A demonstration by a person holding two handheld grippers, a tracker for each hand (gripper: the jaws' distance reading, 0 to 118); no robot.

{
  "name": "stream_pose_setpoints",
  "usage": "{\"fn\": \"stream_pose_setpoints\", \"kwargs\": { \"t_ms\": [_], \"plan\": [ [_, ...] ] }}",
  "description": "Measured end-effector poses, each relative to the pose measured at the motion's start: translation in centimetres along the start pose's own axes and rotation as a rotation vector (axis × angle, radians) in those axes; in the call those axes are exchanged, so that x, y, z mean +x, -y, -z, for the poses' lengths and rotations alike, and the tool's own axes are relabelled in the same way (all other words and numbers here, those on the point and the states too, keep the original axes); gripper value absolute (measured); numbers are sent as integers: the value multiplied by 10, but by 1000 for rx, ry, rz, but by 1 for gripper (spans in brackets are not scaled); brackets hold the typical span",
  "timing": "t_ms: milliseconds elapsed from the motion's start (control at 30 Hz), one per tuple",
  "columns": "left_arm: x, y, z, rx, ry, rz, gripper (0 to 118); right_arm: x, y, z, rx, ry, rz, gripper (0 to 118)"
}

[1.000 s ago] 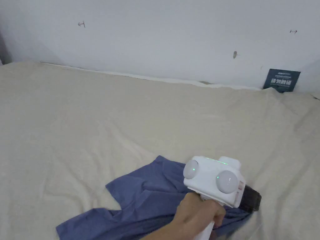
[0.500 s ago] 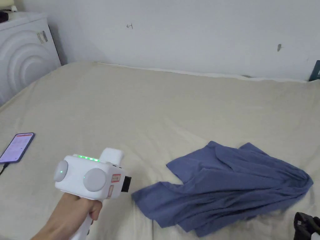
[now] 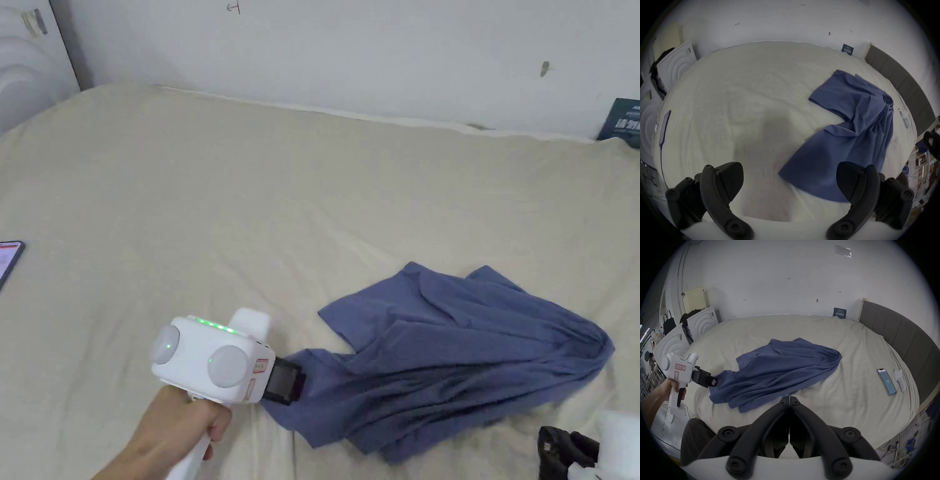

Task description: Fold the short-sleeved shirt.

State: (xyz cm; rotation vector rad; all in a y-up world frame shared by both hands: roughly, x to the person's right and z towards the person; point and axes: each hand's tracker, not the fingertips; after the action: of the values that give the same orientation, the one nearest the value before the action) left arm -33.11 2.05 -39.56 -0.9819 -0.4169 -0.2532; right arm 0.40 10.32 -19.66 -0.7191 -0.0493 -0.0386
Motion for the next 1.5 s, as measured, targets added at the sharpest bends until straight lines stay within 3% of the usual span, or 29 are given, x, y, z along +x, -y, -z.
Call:
{"fn": "stream_pose_setpoints", "kwargs": {
  "t_ms": [67,100,133,167,200,467,700,867,967,1267,1467,1500],
  "plan": [
    [9,10,-5,18,12,18,104,0,1,4,-10,-2,-7,0],
    [13,11,-9,31,56,33,86,0,1,6,-14,-2,-13,0],
    [17,13,-12,27,51,33,45,-1,1,8,-18,-1,-17,0],
    [19,18,-16,51,11,60,13,-1,1,10,-21,-4,-18,0],
    [15,22,-22,78,28,53,6,-2,1,12,-24,-11,-21,0],
    [6,34,-33,73,176,-102,6,-17,-33,39,-9,-48,-55,0],
    [-4,35,-27,79,199,-114,6,-53,-133,135,-16,-105,-189,0],
    [-16,38,-24,77,242,-157,6,-71,-191,227,-101,-42,-277,0],
    [-18,38,-24,82,255,-150,6,-70,-213,258,-102,8,-286,0],
    [-20,41,-19,92,284,-161,6,-80,-232,286,-137,-14,-360,0],
    [-22,41,-19,93,291,-161,6,-97,-232,293,-167,-49,-365,0],
    [-22,41,-19,93,293,-162,6,-100,-232,297,-178,-50,-371,6]
  ]
}}
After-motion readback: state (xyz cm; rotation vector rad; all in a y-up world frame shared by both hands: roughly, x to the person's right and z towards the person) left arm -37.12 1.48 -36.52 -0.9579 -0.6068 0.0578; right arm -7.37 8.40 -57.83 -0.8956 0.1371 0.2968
